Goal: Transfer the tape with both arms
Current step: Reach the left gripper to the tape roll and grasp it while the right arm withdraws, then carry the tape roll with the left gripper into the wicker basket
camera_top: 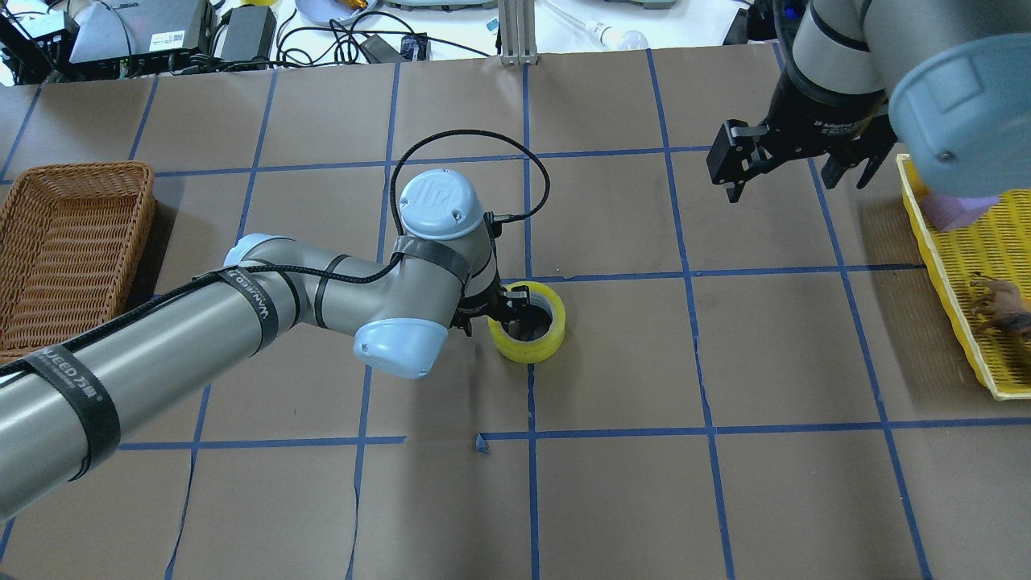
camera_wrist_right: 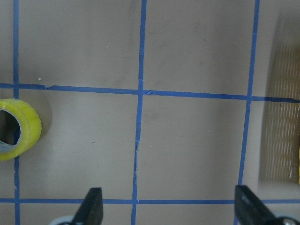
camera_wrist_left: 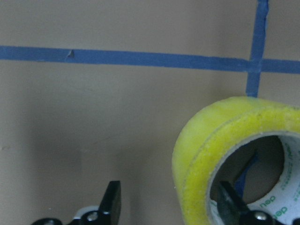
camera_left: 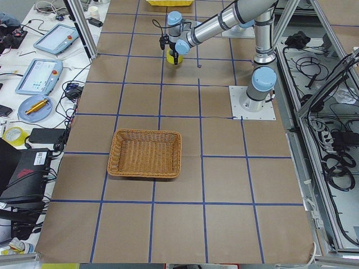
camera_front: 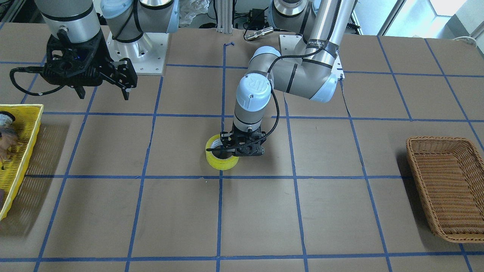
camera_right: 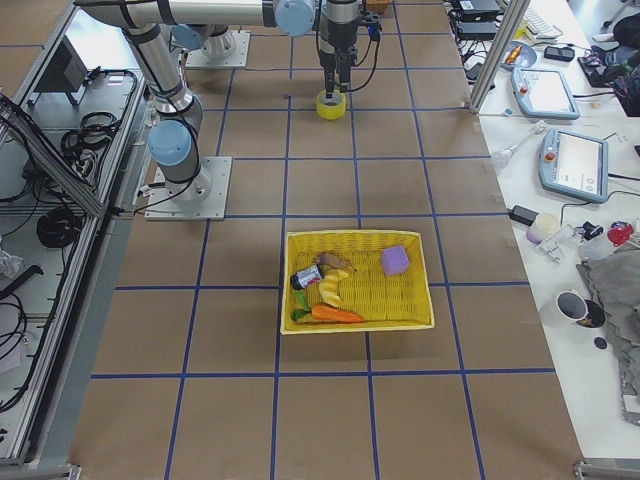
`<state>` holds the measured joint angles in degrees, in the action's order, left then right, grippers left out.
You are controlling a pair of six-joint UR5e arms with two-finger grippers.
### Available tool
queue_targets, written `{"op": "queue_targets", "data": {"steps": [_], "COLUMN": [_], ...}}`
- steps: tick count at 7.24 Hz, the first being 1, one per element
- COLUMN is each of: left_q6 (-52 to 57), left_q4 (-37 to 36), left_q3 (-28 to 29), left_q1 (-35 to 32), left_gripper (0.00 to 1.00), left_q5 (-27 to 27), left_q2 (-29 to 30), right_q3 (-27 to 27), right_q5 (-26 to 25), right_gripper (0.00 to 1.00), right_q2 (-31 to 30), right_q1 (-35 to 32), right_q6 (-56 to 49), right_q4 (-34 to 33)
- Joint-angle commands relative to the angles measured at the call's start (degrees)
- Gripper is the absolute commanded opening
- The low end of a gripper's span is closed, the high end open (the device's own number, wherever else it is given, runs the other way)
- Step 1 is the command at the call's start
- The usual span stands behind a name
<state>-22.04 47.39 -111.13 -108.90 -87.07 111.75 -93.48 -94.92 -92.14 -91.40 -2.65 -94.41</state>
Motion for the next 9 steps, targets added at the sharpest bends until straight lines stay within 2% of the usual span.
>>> {"op": "queue_targets", "data": {"steps": [1, 2, 4, 5, 7, 8, 9], "left_q6": [-0.1, 0.6, 1.1, 3.0, 20.1, 31.1, 39.6], "left_q4": [-0.7, -0.9, 2.9, 7.1, 21.1, 25.3, 26.3], "left_q3": [0.3, 0.3, 1.9, 5.4, 15.9, 19.7, 20.9], "left_q1": [0.0, 0.0, 2.8, 6.8, 19.3, 27.0, 34.2], "left_gripper": [0.27, 0.11, 0.05, 0.05, 0.05, 0.05, 0.05], "left_q5": [0.0, -0.1, -1.0, -0.8, -1.3, -1.3, -1.2], "left_q2": [0.1, -0.1, -2.9, -4.1, -5.0, -4.9, -4.5], "right_q3": [0.0, 0.0, 0.0, 0.0, 0.0, 0.0, 0.0], "right_q5": [1.3, 1.1, 0.9, 1.1, 0.7, 1.2, 1.8], "right_gripper": [1.0, 1.0, 1.0, 1.0, 1.0, 1.0, 1.0], "right_q2": [-0.1, -0.1, -0.1, -0.1, 0.0, 0.0, -0.1], "right_q1": [-0.9, -0.9, -0.8, -0.8, -0.8, -0.8, -0.8], "right_q6": [-0.2, -0.2, -0.2, -0.2, -0.5, -0.4, -0.3], "right_q4": [-0.2, -0.2, -0.2, -0.2, -0.2, -0.2, -0.2]}}
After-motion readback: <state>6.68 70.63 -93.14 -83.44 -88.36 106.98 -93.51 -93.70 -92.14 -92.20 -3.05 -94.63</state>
